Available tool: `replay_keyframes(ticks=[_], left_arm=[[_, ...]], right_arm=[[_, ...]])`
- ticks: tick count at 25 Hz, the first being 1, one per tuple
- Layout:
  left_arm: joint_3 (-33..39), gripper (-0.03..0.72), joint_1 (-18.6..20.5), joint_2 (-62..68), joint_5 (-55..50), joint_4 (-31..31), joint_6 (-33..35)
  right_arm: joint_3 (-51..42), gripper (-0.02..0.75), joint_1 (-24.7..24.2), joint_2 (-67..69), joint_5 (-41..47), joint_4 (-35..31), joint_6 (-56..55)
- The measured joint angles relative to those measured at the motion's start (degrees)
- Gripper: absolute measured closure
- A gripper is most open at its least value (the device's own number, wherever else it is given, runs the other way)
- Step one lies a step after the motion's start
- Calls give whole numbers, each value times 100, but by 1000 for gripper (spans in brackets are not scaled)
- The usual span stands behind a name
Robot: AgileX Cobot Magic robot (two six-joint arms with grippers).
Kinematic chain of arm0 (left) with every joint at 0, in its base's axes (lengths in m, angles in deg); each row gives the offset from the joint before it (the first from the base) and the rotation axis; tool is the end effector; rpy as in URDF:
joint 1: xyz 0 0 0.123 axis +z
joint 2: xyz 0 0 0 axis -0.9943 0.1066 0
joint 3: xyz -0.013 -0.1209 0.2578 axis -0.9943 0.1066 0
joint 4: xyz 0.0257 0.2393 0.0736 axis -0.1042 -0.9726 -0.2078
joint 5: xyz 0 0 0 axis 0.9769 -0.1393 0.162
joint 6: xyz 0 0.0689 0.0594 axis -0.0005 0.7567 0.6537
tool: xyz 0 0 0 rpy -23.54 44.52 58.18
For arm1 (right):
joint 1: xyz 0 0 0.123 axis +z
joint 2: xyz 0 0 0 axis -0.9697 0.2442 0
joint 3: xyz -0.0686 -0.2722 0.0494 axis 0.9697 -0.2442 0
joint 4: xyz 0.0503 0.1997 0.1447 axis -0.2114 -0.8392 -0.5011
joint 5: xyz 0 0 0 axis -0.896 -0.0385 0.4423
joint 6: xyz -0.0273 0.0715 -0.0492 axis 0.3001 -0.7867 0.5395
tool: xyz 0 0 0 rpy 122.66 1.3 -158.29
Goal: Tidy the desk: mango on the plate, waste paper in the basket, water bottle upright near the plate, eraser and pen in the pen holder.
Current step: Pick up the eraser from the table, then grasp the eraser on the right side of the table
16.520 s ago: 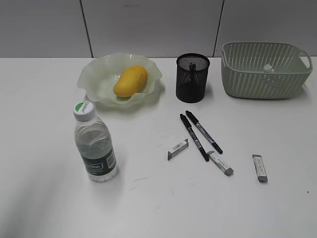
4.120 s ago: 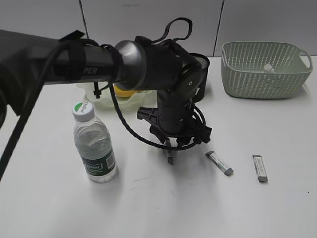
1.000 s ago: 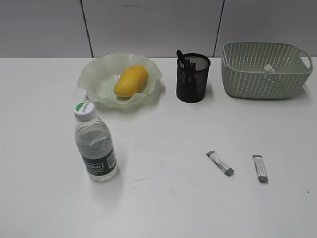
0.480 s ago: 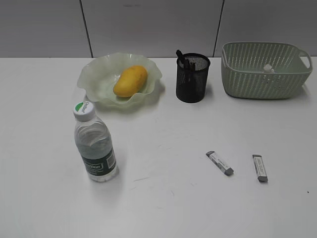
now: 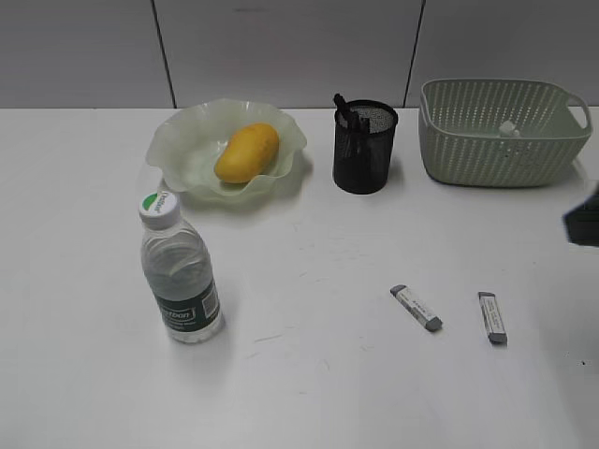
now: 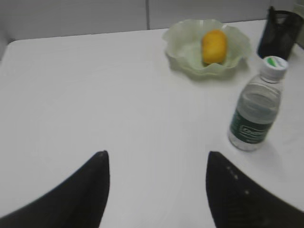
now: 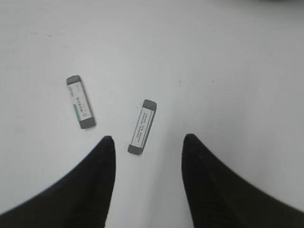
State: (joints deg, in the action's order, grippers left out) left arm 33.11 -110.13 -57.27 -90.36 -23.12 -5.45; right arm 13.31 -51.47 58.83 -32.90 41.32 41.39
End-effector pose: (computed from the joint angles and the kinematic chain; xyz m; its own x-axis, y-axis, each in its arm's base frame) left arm -0.0025 0.0220 0.2892 -0.4026 0.0369 -0.9146 0.2073 0.9769 -0.0519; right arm 0.1853 0.0727 0.2709 -0.7646 -0.2136 -0.6081 -0.2570 0.9663 -0.0163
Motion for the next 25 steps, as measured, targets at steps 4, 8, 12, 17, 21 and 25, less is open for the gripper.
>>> replay_keyframes(ticks=[4,8,12,17,21,25], left_arm=[[0,212,947,-5,3,0,0],[0,221,1319,-5,7,0,0],[0,228,1366,-5,7,5,0],[0,231,1366,-5,7,5,0],[0,231,1366,-5,9,5,0],[0,237,1366,-5,9,5,2]], right_arm=[[525,332,-369,1933,-363,-19,-106],[682,280,-950,3370,-714,-620,79],[808,270,-1006,4149,-966,-1202,374],[867,270,-1001,4541,-1132,-1395,412],[921,381,-1001,4647,-1188,-1408,419],[932,574,-1001,4661,-1249,-1408,459]])
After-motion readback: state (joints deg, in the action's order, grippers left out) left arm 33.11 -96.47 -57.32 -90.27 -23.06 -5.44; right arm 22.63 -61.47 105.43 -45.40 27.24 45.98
